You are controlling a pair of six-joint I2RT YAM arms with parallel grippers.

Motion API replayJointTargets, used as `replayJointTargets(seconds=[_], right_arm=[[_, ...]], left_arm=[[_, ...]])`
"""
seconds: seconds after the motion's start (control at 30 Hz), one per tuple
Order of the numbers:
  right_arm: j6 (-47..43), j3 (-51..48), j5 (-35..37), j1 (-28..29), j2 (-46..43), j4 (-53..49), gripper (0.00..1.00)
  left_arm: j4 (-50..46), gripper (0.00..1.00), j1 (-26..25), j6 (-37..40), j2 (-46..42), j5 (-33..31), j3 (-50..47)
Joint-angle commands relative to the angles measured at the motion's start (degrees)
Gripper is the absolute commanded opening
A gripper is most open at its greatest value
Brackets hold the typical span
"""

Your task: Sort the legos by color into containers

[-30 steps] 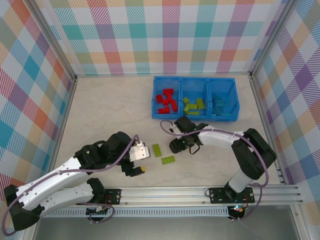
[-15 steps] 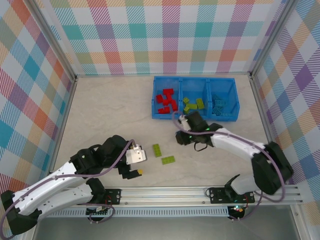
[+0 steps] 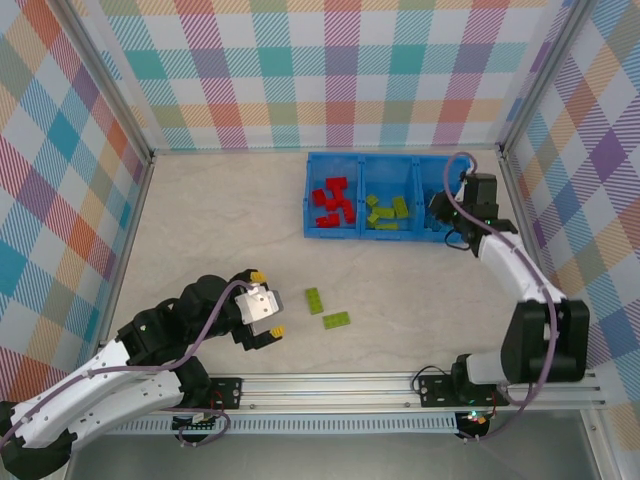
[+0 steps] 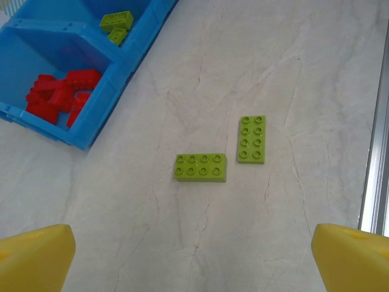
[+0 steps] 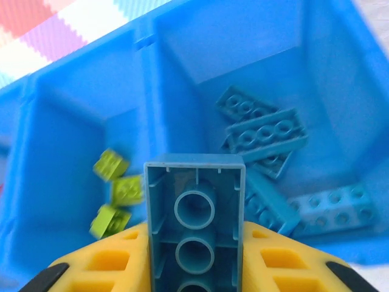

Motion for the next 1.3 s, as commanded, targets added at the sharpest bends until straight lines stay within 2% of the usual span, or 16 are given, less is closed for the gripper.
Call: replayJointTargets(seconds=[0.0, 0.03, 0.13, 0.23, 0.37, 0.57, 0.67, 0.73, 0.87, 1.0, 1.1, 1.27], right_arm=[[3.0, 3.0, -1.2, -2.4, 5.4, 3.3, 0.3], [3.4, 3.9, -1.7, -2.9, 7.1, 3.6, 0.34], [3.7, 7.2, -3.0, -3.4, 11.3, 2.6, 0.56], [4.1, 8.4, -2.8, -3.4, 12.2, 2.2, 0.67], [4.5, 8.0, -4.1, -3.4, 9.2, 1.1, 0.7], [4.6, 3.0, -8.7, -0.8, -2.0, -2.5, 0.75], [3.0, 0.3, -8.0, 5.3, -8.3, -6.5, 0.76], [2.2, -1.0, -6.5, 11.5, -11.4, -10.0, 0.76], [2.1, -2.1, -5.4, 24.3, -11.5, -17.5, 0.76], [4.3, -2.2, -3.9, 37.6, -5.6, -22.2, 0.77], [4.8, -0.3, -1.4, 45.1, 1.2, -23.3, 0.78], [7.0, 2.5, -0.9, 51.5, 11.5, -18.4, 0.79]], left_arm=[[1.5, 1.0, -0.5, -1.9, -0.2, -1.4, -0.4], [1.4, 1.0, -0.5, -2.0, -0.3, -1.5, -0.4], [1.5, 1.0, -0.5, -2.0, -0.3, -1.4, -0.4], [1.5, 1.0, -0.5, -2.1, -0.3, -1.2, -0.4], [1.5, 1.0, -0.5, -2.0, -0.3, -1.2, -0.3], [1.5, 1.0, -0.5, -2.6, -0.4, -2.0, 0.1], [1.2, 1.0, -0.5, -2.5, -0.4, -2.8, 0.1], [0.6, 1.0, -0.5, -1.8, -0.2, -3.0, -0.1], [-1.7, 1.0, -0.5, 1.1, 1.0, -2.3, -0.2], [-3.2, 1.0, -0.5, 2.7, 1.9, -2.4, -1.2], [-4.8, 1.0, -0.5, 4.1, 3.0, -2.3, -1.1], [-5.7, 1.0, -0.5, 4.4, 5.1, -2.8, -1.4]])
